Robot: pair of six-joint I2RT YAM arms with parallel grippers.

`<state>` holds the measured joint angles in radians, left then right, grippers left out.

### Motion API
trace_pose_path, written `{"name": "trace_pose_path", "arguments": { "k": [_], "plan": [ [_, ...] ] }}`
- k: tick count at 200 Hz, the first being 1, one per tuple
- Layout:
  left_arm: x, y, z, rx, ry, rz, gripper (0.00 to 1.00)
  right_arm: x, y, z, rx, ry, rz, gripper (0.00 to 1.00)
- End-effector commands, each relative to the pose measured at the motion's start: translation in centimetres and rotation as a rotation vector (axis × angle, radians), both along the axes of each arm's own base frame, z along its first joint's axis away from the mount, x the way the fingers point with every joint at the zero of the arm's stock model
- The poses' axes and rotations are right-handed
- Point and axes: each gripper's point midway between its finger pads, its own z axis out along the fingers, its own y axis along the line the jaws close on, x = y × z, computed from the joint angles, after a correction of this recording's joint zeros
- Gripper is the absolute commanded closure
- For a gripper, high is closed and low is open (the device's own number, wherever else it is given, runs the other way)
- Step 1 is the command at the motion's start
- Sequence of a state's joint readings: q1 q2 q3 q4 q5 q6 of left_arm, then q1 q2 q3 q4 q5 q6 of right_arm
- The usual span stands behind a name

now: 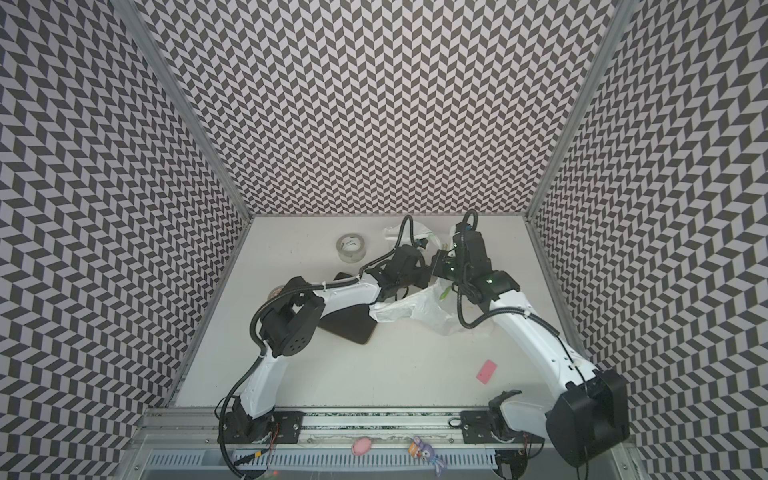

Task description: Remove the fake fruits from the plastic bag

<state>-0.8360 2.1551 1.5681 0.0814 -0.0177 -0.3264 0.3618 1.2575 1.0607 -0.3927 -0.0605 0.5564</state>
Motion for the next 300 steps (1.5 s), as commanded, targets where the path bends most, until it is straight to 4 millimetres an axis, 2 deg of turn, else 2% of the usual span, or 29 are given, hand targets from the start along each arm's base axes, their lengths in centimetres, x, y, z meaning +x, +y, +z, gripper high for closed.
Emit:
{"name": "trace_pose_path", "arguments": {
  "k": [1,62,85,109,134,153,170,193,211,231,268,300],
  "plan": [
    [-0.6,-0.3,5.9,-0.131,-0.121,-0.05,0.86,0.5,-1.9,0.5,-0.058,-0.048,-0.066,1.0],
    [-2.9,2.4,9.7,-0.211,-0.147,-0.095,0.95,-1.4,-3.5,-2.2,-0.088,-0.025,-0.091,1.0],
    [-4.5,2.8,10.8,-0.237,-0.152,-0.144,0.96,-1.9,-3.8,-2.5,-0.088,-0.028,-0.089,1.0],
    [-5.8,3.4,11.0,-0.23,-0.145,-0.178,0.96,-2.3,-3.7,-2.0,-0.097,-0.059,-0.059,1.0],
    [-7.1,5.1,12.5,-0.232,-0.175,-0.176,0.78,-2.6,-3.2,-0.8,-0.125,-0.122,0.01,1.0],
    [-7.9,7.1,14.0,-0.219,-0.203,-0.146,0.55,-2.5,-2.0,0.3,-0.138,-0.192,0.103,1.0],
    [-8.3,9.4,14.5,-0.205,-0.186,-0.097,0.4,-2.1,-0.4,1.7,-0.138,-0.278,0.202,1.0],
    [-8.5,13.0,14.3,-0.2,-0.135,-0.018,0.28,-0.9,1.4,2.9,-0.157,-0.357,0.301,1.0],
    [-8.8,14.7,13.7,-0.188,-0.096,-0.012,0.26,-0.6,2.8,2.6,-0.162,-0.352,0.39,1.0],
    [-10.8,14.2,13.3,-0.184,-0.077,-0.134,0.26,-0.8,3.5,1.3,-0.167,-0.301,0.449,1.0],
    [-16.2,13.0,12.1,-0.211,-0.045,-0.39,0.25,-1.8,2.7,-0.2,-0.172,-0.249,0.424,1.0],
    [-19.5,12.4,11.2,-0.216,-0.056,-0.515,0.23,-2.7,1.7,-1.2,-0.165,-0.218,0.37,1.0]
  ]
}}
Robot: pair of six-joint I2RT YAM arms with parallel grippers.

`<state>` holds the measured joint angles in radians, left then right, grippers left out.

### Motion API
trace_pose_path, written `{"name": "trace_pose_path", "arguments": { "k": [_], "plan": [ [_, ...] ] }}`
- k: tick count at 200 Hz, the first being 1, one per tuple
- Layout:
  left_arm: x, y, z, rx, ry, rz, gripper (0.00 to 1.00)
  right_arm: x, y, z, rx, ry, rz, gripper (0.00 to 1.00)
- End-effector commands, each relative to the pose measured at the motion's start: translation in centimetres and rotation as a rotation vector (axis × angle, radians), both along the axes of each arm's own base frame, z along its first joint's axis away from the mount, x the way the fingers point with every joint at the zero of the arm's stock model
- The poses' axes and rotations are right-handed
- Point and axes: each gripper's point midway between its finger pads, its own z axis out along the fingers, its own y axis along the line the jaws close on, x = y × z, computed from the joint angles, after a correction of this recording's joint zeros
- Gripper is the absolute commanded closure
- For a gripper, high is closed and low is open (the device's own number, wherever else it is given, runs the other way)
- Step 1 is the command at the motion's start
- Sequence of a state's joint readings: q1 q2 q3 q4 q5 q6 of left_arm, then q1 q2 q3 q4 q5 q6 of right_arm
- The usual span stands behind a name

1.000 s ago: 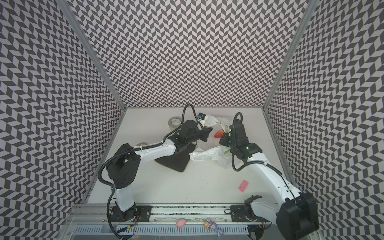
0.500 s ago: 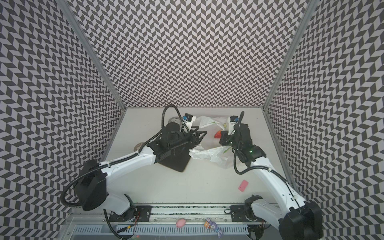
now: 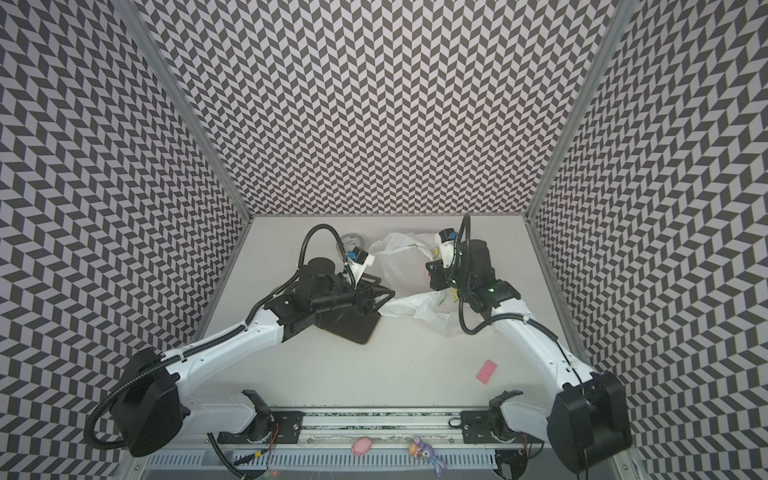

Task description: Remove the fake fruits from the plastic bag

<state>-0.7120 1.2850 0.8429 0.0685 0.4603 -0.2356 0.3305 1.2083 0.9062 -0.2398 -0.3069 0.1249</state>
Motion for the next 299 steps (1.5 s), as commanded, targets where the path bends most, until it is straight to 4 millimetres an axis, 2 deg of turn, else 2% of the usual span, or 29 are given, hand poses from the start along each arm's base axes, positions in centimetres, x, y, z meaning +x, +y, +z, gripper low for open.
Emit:
{"name": "trace_pose_path", "arguments": {
  "k": [1,57,74,82,97,119,152,182,212,223,239,267,283,299],
  "plan": [
    [-3.7,-1.0,0.8,-0.029,-0.046,-0.168,0.23,-0.7,-0.7,0.5,0.015,-0.021,-0.03,1.0],
    [-9.8,-6.2,-1.1,-0.019,-0.152,-0.318,0.35,-3.0,-1.3,-0.8,0.081,0.089,-0.081,1.0],
    [-10.9,-7.5,-2.1,-0.015,-0.201,-0.31,0.4,-4.1,-1.4,-1.4,0.092,0.133,-0.078,1.0],
    [-11.1,-8.0,-2.5,-0.007,-0.238,-0.286,0.47,-4.5,-1.5,-1.7,0.09,0.144,-0.077,1.0],
    [-10.3,-8.6,-3.6,0.03,-0.301,-0.182,0.72,-5.0,-1.6,-2.2,0.091,0.16,-0.078,1.0],
    [-10.7,-9.4,-4.1,0.046,-0.378,-0.144,0.9,-5.1,-2.2,-3.1,0.097,0.184,-0.125,1.0],
    [-16.3,-12.0,-3.5,-0.038,-0.425,-0.252,1.0,-4.7,-4.1,-5.0,0.064,0.259,-0.269,1.0],
    [-21.6,-15.3,-5.2,-0.047,-0.365,-0.376,1.0,-5.0,-4.9,-5.9,0.045,0.29,-0.317,1.0],
    [-25.7,-16.4,-6.7,-0.057,-0.302,-0.497,1.0,-4.9,-5.8,-5.9,0.029,0.261,-0.359,1.0],
    [-26.0,-16.4,-6.7,-0.055,-0.298,-0.491,0.87,-5.0,-5.9,-6.1,0.017,0.254,-0.354,1.0],
    [-25.0,-15.9,-5.8,-0.062,-0.31,-0.427,0.57,-5.1,-5.8,-6.1,0.011,0.243,-0.342,1.0],
    [-22.1,-13.1,-1.4,-0.122,-0.37,-0.251,0.21,-5.2,-5.5,-5.2,0.03,0.204,-0.31,1.0],
    [-19.4,-10.9,0.5,-0.155,-0.362,-0.108,0.18,-5.5,-4.8,-4.3,0.055,0.177,-0.267,1.0],
    [-15.1,-8.2,1.3,-0.193,-0.269,0.072,0.19,-5.7,-4.1,-3.1,0.092,0.148,-0.223,1.0]
  ]
}}
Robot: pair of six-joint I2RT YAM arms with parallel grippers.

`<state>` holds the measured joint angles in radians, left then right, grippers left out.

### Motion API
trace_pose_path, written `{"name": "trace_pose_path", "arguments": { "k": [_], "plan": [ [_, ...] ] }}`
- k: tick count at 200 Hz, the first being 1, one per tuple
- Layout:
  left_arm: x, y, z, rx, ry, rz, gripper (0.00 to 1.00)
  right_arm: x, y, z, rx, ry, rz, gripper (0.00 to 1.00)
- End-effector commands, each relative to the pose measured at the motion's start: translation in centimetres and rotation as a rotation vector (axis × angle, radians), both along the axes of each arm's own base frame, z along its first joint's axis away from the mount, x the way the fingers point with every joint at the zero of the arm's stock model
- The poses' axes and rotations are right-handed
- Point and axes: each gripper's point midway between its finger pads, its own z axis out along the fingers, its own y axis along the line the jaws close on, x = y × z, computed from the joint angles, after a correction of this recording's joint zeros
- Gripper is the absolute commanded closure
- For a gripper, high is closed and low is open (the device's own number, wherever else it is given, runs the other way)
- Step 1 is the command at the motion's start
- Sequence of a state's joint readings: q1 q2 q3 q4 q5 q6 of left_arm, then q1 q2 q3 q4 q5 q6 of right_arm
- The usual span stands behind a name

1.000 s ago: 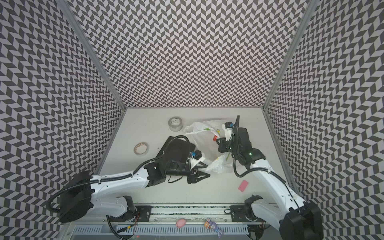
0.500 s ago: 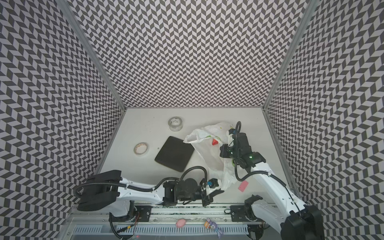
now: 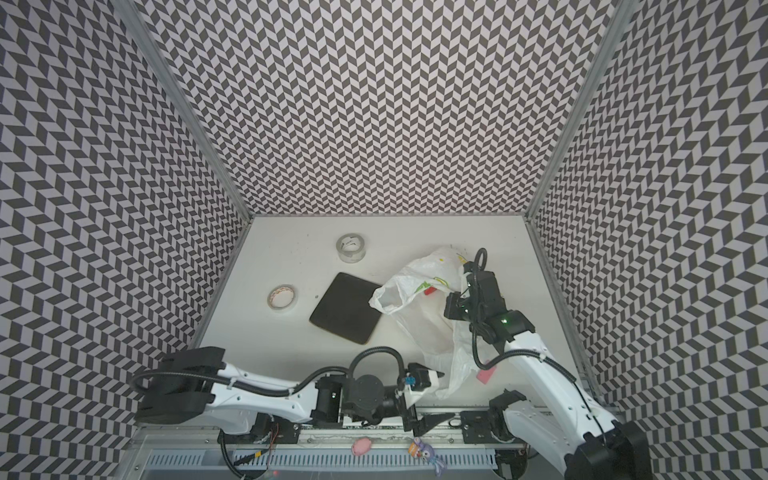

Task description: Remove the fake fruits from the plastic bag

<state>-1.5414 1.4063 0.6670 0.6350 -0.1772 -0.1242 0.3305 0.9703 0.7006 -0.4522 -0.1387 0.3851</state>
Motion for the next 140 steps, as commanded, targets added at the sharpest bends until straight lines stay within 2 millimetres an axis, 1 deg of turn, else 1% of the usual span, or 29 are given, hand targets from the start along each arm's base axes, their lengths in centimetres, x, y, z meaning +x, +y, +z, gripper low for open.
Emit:
{"name": "trace_pose_path", "arguments": {
  "k": [1,17,23,36,50,62,81,99,112,117,140],
  "plan": [
    [6.5,3.7,1.8,-0.1,0.115,0.286,0.19,0.5,1.1,3.0,0.061,-0.124,0.056,1.0],
    [10.1,5.8,1.2,-0.137,0.244,0.4,0.27,0.2,1.8,4.1,0.101,-0.148,0.086,1.0],
    [10.9,6.3,0.9,-0.141,0.278,0.421,0.3,0.1,1.9,4.4,0.113,-0.152,0.093,1.0],
    [11.9,6.5,0.4,-0.135,0.306,0.445,0.36,-0.1,2.2,4.9,0.136,-0.157,0.1,1.0],
    [12.6,6.0,-0.6,-0.1,0.3,0.459,0.42,-0.2,2.3,5.3,0.157,-0.159,0.097,1.0],
    [13.4,5.4,-1.6,-0.067,0.291,0.477,0.44,-0.3,2.4,5.8,0.177,-0.168,0.101,1.0],
    [15.0,5.0,-2.7,-0.044,0.282,0.513,0.46,-0.4,3.0,7.2,0.219,-0.191,0.12,1.0],
    [16.5,4.3,-3.1,-0.034,0.262,0.537,0.47,-0.5,3.4,8.5,0.244,-0.207,0.144,1.0],
    [17.8,3.8,-3.4,-0.03,0.259,0.564,0.47,-0.6,3.7,9.0,0.256,-0.213,0.161,1.0],
    [18.3,3.6,-3.8,-0.022,0.259,0.574,0.47,-0.6,3.9,9.3,0.262,-0.215,0.169,1.0],
    [20.5,2.4,-4.5,-0.008,0.245,0.615,0.47,-0.7,4.4,10.3,0.282,-0.23,0.197,1.0]
  ]
}}
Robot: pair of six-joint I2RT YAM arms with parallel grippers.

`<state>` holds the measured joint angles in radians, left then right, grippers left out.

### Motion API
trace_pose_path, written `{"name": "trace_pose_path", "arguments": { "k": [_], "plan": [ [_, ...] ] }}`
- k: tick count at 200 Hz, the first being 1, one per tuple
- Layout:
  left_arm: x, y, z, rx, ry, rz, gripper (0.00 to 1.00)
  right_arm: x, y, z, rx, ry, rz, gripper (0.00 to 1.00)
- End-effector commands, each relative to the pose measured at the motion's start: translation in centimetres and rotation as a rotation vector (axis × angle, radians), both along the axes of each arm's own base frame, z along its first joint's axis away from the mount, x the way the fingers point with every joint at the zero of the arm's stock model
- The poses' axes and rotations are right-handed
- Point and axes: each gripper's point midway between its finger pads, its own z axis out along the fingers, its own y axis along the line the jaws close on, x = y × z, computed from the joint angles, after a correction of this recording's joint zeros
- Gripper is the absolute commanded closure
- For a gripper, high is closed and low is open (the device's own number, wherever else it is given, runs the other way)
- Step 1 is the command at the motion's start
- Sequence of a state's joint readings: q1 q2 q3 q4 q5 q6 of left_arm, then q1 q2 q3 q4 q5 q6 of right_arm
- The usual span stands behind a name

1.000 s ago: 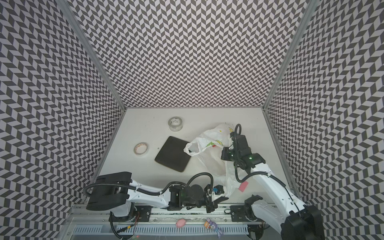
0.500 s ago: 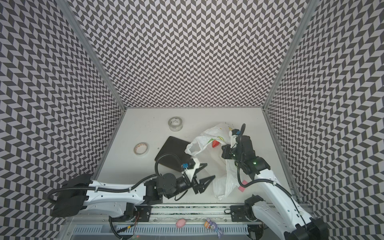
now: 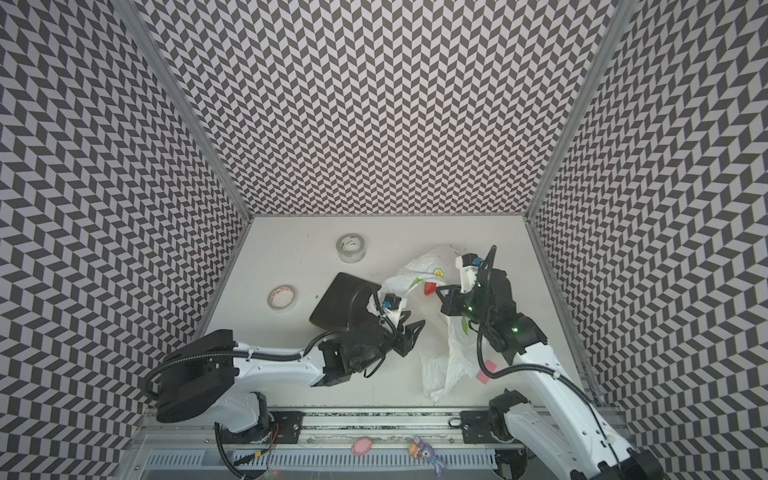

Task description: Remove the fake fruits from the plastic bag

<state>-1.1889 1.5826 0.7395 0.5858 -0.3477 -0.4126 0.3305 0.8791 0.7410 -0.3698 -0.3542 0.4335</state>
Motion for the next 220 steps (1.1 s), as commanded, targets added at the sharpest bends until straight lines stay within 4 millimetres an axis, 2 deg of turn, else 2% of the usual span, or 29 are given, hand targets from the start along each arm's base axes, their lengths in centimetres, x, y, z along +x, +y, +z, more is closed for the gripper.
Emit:
{"name": "trace_pose_path", "arguments": {
  "k": [1,28,57,90,115,138,153,179,220],
  "plan": [
    [2.4,-1.2,0.8,-0.021,-0.021,0.052,0.47,0.2,0.9,3.8,0.068,-0.094,0.043,1.0],
    [3.9,-2.3,-0.8,0.007,-0.013,0.074,0.47,0.4,1.1,5.2,0.084,-0.122,0.052,1.0],
    [4.2,-2.8,-0.6,-0.024,-0.034,0.076,0.47,0.8,1.1,6.6,0.105,-0.162,0.036,1.0],
    [2.8,-2.0,0.4,-0.058,-0.131,0.055,0.48,2.0,0.7,7.4,0.096,-0.179,-0.007,1.0],
    [1.8,-1.6,0.4,-0.034,-0.179,0.013,0.49,2.9,1.0,7.7,0.1,-0.188,-0.008,1.0],
    [1.3,-2.2,-0.5,0.032,-0.215,-0.05,0.52,3.1,1.4,8.6,0.121,-0.209,0.011,1.0],
    [1.4,-3.2,-2.1,0.106,-0.211,-0.091,0.52,2.9,1.7,9.3,0.131,-0.229,0.033,1.0],
    [3.2,-3.6,-3.5,0.163,-0.189,-0.043,0.51,1.9,2.3,10.1,0.129,-0.266,0.098,1.0],
    [6.5,-3.3,-4.3,0.197,-0.162,0.074,0.45,0.3,1.9,9.7,0.105,-0.29,0.115,1.0]
  ]
}}
